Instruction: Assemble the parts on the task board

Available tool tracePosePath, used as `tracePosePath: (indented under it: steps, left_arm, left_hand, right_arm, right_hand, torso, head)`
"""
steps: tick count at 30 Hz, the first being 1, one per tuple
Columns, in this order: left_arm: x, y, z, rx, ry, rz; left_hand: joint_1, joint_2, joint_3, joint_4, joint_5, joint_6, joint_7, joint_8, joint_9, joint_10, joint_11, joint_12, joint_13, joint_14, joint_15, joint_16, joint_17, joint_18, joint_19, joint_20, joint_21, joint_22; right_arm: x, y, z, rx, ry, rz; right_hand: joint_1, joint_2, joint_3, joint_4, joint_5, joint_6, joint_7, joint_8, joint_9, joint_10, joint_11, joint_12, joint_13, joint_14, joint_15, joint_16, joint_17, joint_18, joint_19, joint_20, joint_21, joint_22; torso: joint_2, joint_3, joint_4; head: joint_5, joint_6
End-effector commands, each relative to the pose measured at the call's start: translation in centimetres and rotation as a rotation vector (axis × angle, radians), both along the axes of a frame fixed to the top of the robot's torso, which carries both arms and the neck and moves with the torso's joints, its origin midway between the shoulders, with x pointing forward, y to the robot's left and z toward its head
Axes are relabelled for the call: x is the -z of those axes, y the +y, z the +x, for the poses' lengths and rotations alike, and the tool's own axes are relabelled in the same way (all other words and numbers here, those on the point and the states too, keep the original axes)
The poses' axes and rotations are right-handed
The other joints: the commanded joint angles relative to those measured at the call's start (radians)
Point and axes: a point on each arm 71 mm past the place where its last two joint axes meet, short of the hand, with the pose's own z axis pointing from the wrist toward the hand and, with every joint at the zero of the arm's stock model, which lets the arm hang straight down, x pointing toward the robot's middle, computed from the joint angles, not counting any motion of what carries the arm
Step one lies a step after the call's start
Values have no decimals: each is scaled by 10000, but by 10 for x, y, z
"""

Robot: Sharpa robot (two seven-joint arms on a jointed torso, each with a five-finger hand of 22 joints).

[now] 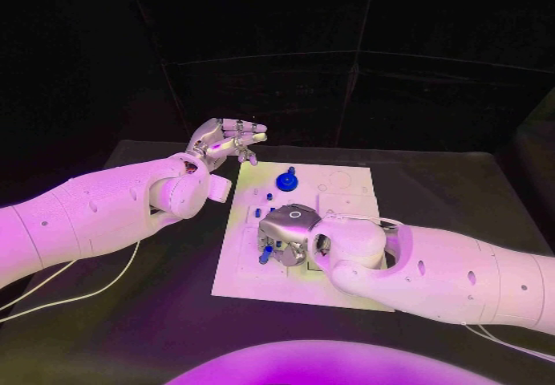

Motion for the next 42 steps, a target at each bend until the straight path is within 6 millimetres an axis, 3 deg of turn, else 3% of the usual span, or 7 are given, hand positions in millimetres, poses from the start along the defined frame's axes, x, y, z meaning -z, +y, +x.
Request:
tracePosePath:
  steps: [1,14,21,28,42]
  left_arm:
    - [-1,-2,0,121,-15,-86]
    - [-1,-2,0,132,19,-77]
    - [-1,-2,0,127,21,-75]
    - [-1,-1,0,115,26,-68]
    - [-1,0,0,100,34,-58]
  left_hand:
    - [-44,8,-73,11,-51,-61,-19,28,-14,-73,24,32,-12,-68,18,-14,-10,129,-43,42,-38,-13]
    - [-45,7,-74,11,-51,-63,-18,28,-14,-74,24,33,-12,-67,18,-13,-9,129,-43,43,-38,-13]
    - [-45,7,-74,11,-51,-63,-18,28,-14,-74,24,33,-12,-67,18,-13,-9,129,-43,43,-38,-13]
    - [-45,7,-74,11,-51,-63,-18,28,-14,-74,24,33,-12,-67,18,-13,-9,129,-43,43,-38,-13]
    - [-41,8,-83,8,-49,-82,-14,25,-15,-97,28,40,-13,-74,21,-14,-22,129,-42,46,-43,-17]
  right_arm:
    - [0,2,0,-89,-120,-331]
    - [-1,10,-4,-329,9,-207]
    - [-1,10,-2,-210,11,24]
    - [-2,9,-1,-179,-3,226]
    - [-4,1,-4,-101,51,365]
  right_hand:
    - [-132,-7,-32,-41,64,80,-28,35,10,-3,-34,40,11,350,-42,16,-10,-115,-40,-2,-72,-26]
    - [-392,-35,-177,-46,177,13,-35,5,-3,-78,-37,-4,3,344,-46,4,-33,-114,-45,-8,-136,-94]
    - [-766,-215,-197,-12,265,-947,245,-324,-78,-1243,320,-686,-178,286,240,-109,-228,-72,-228,195,-403,-550]
    - [-930,-440,-291,-78,247,-1838,220,-315,-67,-1779,396,-855,-155,202,304,-281,-503,20,-412,307,-708,-1039]
    - [-884,-439,-308,-154,335,-1865,221,-260,-34,-1809,392,-801,-140,187,298,-325,-569,27,-405,303,-764,-1106]
  torso:
    - [-9,2,-11]
    - [2,-5,0]
    - [-5,-6,-3]
    - [-4,1,-5]
    - [-7,7,-9]
  head:
    - [5,3]
    - [-3,-2]
    - [3,-11]
    - [2,-22]
    - [0,-27]
